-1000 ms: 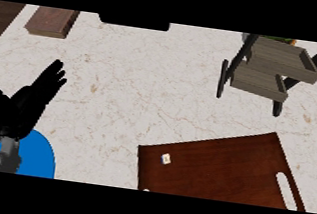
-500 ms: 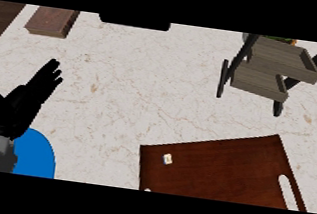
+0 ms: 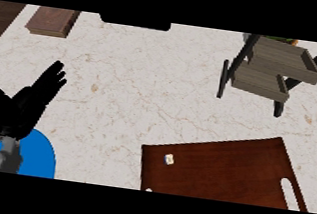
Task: Pick the can from the tray and place it in the tiered basket
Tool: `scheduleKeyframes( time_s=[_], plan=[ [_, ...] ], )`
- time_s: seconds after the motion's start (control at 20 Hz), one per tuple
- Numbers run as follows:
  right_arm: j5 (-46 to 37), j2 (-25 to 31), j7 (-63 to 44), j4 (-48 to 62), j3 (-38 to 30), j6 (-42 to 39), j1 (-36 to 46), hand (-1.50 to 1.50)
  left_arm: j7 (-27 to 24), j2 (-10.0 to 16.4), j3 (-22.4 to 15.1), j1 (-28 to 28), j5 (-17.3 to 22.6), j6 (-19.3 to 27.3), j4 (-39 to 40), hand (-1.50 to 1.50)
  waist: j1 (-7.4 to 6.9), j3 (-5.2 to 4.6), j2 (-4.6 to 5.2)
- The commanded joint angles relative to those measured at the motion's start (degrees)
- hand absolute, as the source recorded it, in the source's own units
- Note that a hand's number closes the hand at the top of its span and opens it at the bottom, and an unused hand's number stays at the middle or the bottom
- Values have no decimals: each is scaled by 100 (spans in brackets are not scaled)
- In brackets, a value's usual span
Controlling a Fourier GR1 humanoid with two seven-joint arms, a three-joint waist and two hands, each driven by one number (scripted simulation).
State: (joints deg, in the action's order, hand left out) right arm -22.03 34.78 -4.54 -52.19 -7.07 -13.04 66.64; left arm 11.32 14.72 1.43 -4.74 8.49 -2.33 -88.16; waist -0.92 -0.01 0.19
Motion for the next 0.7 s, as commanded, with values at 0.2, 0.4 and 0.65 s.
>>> scheduleKeyframes(
  time_s=[0.2, 0.4, 0.65],
  plan=[
    [3, -253, 41, 206, -171, 125, 265, -150, -212, -184, -9, 158, -142, -22, 101, 0, 47, -1, -14],
    [302, -315, -171, 810, -651, 355, 732, -150, -223, -32, 23, 184, -157, -158, -38, 0, -12, -2, 2],
    [1010, -232, -547, 1057, -1382, 323, 944, -150, -96, -24, 120, 345, -16, -180, -283, 0, -24, 1, -15]
  ],
)
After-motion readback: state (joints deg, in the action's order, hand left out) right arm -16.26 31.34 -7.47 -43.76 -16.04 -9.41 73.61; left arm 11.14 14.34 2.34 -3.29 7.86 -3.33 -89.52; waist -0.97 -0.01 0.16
